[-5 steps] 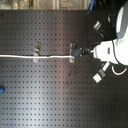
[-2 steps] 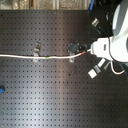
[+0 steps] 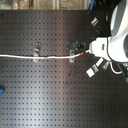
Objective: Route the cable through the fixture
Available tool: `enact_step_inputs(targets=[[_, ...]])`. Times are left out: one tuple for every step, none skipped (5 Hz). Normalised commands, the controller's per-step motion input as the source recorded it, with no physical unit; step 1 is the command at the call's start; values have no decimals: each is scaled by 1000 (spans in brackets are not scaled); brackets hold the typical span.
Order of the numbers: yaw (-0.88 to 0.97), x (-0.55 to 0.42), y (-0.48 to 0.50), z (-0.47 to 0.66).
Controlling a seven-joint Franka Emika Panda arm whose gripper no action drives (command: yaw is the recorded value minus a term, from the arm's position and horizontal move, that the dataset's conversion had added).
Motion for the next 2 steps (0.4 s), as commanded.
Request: enact_step_inputs(targets=[[-143,-6,-114,432],[0,-1,-37,183]])
